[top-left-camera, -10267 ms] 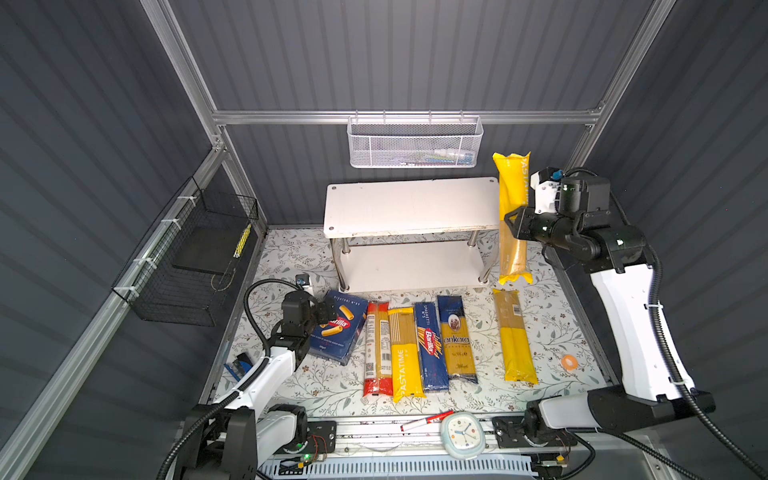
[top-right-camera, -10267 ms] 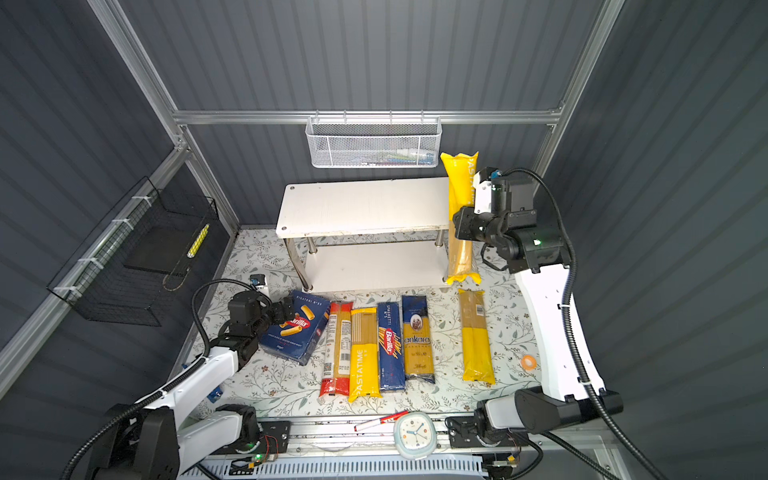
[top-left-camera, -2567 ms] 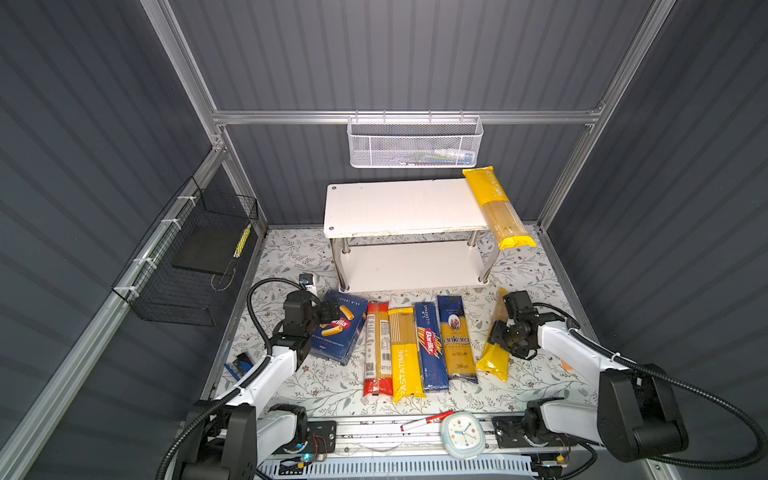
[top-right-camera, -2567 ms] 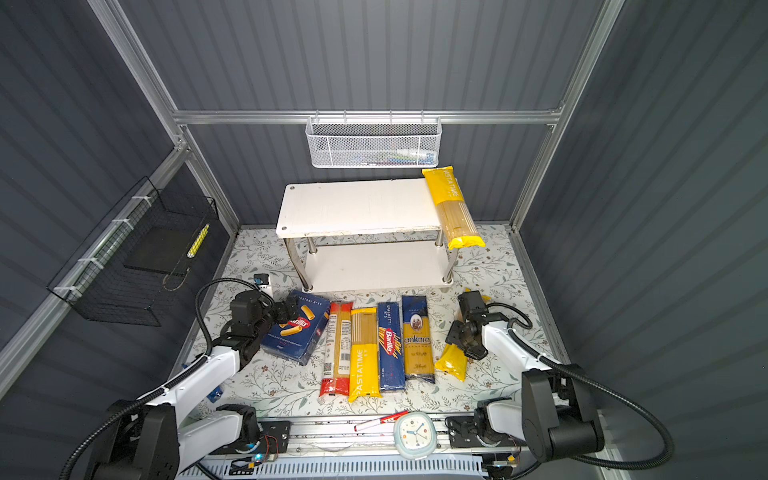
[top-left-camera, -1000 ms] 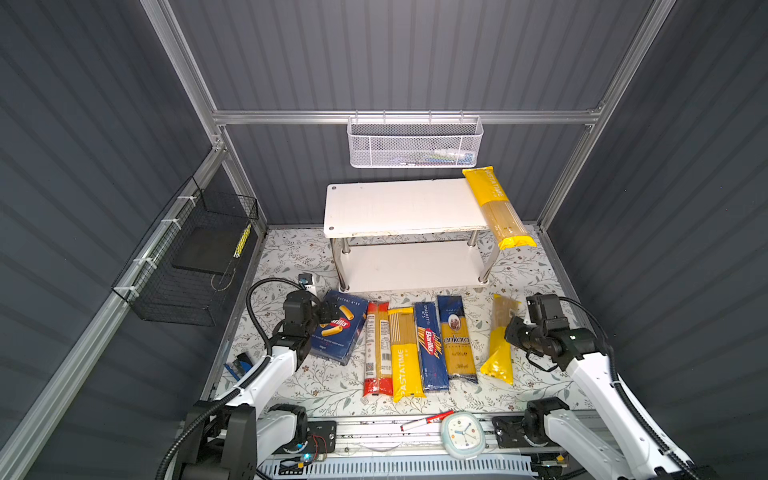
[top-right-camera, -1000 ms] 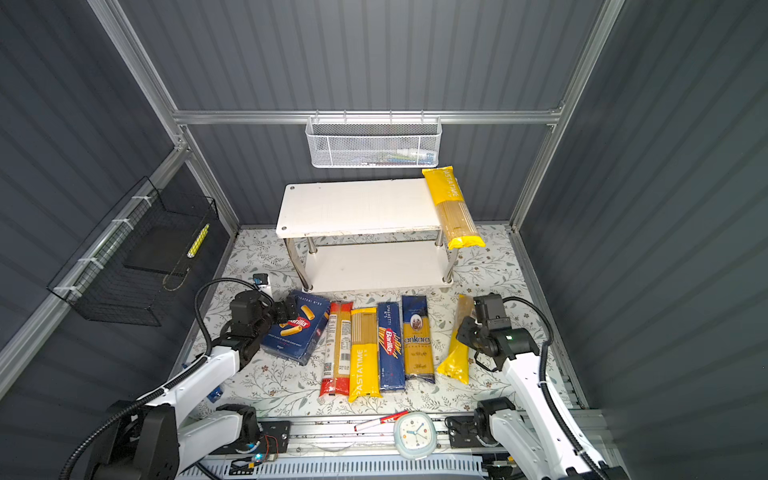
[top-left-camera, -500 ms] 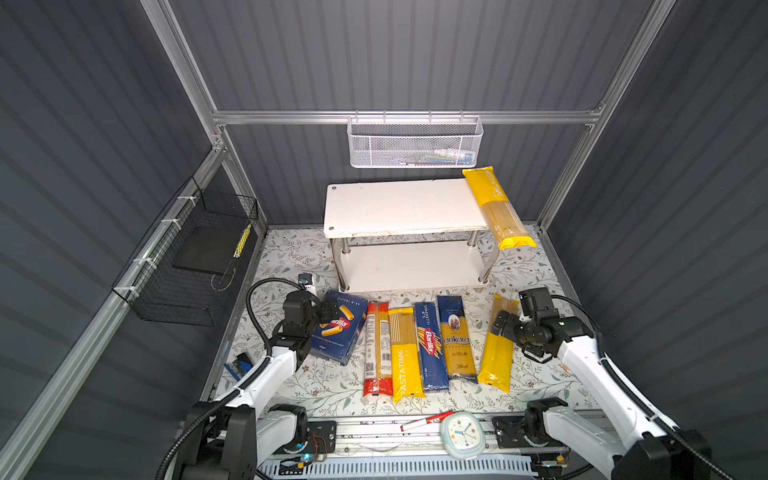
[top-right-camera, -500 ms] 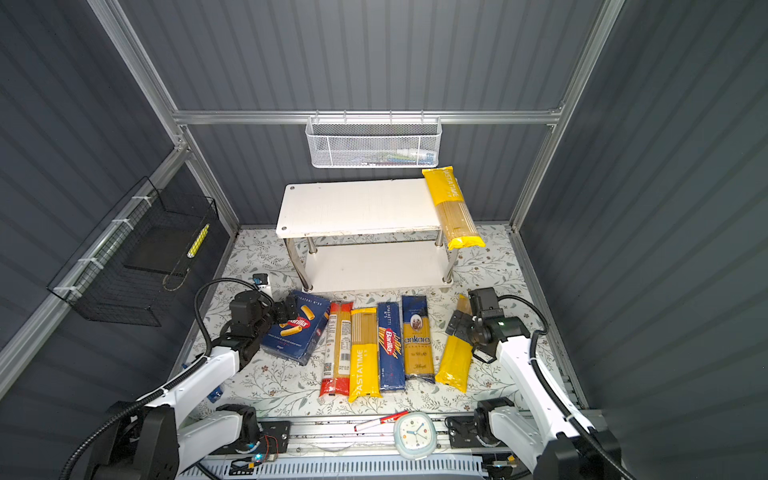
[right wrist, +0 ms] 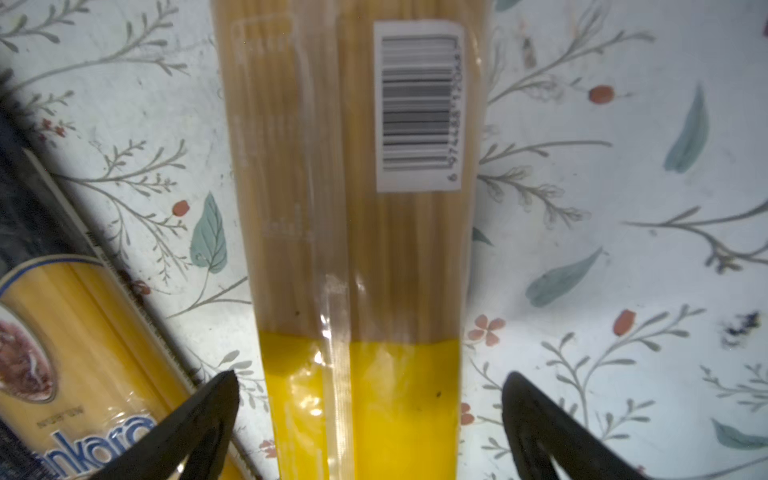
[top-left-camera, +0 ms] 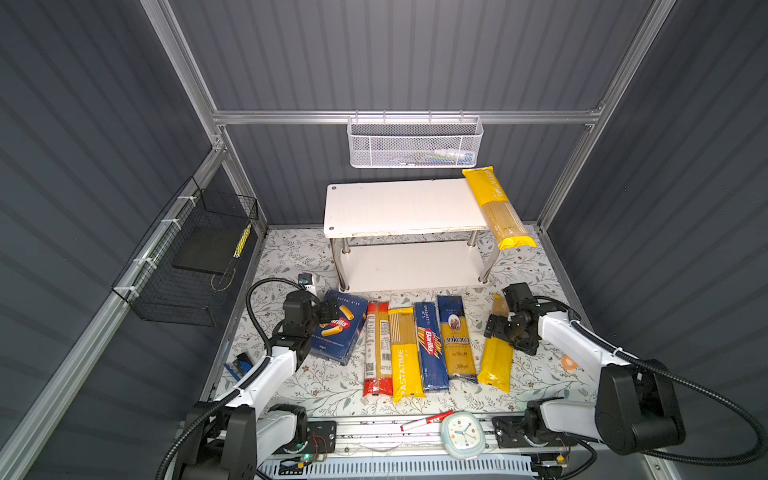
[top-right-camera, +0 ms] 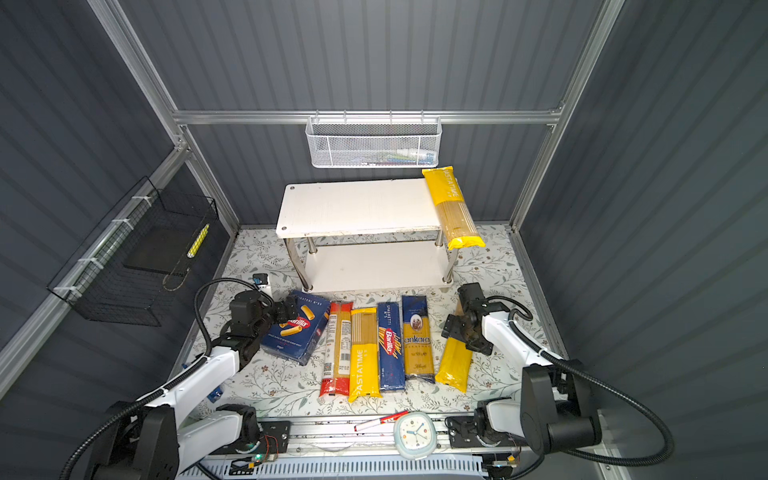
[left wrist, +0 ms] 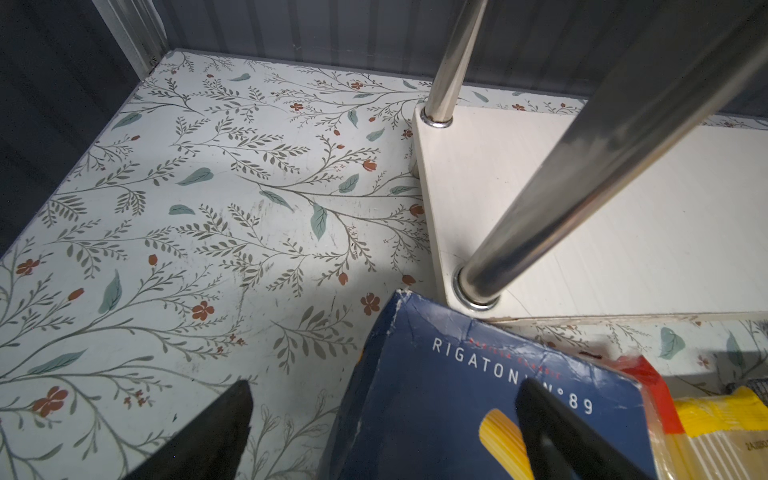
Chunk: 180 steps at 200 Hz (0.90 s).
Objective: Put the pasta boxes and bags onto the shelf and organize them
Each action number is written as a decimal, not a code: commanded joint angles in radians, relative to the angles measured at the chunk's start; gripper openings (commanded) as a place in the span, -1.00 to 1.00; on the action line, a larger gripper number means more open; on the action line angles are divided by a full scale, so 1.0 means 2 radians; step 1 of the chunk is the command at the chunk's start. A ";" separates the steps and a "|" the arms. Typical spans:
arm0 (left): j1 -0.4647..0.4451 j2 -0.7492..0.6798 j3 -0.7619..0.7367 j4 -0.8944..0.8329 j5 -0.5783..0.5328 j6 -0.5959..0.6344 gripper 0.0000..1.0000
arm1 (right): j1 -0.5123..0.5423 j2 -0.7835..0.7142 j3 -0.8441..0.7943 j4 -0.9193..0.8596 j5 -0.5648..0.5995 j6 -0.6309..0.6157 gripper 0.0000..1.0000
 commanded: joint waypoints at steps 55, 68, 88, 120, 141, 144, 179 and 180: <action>-0.003 -0.007 -0.002 0.003 -0.003 0.006 0.99 | -0.001 0.047 0.015 0.020 0.003 -0.008 0.98; -0.003 -0.008 -0.002 0.003 -0.004 0.006 0.99 | -0.001 0.051 0.014 0.022 0.003 -0.008 0.98; -0.003 -0.008 -0.003 0.003 -0.004 0.006 0.99 | -0.001 0.057 0.012 0.026 -0.001 -0.007 0.98; -0.003 -0.008 -0.003 0.003 -0.002 0.006 0.99 | -0.001 0.067 0.012 0.034 -0.011 -0.007 0.91; -0.003 -0.009 -0.003 0.003 -0.004 0.006 0.99 | -0.001 0.073 0.011 0.038 -0.021 -0.011 0.81; -0.003 -0.008 -0.003 0.003 -0.004 0.006 0.99 | -0.001 0.073 0.010 0.039 -0.022 -0.011 0.80; -0.003 -0.010 -0.002 0.001 -0.007 0.006 0.99 | -0.001 0.071 0.003 0.049 -0.034 -0.011 0.65; -0.003 -0.009 -0.002 0.001 -0.007 0.006 0.99 | -0.001 0.071 0.003 0.048 -0.034 -0.012 0.65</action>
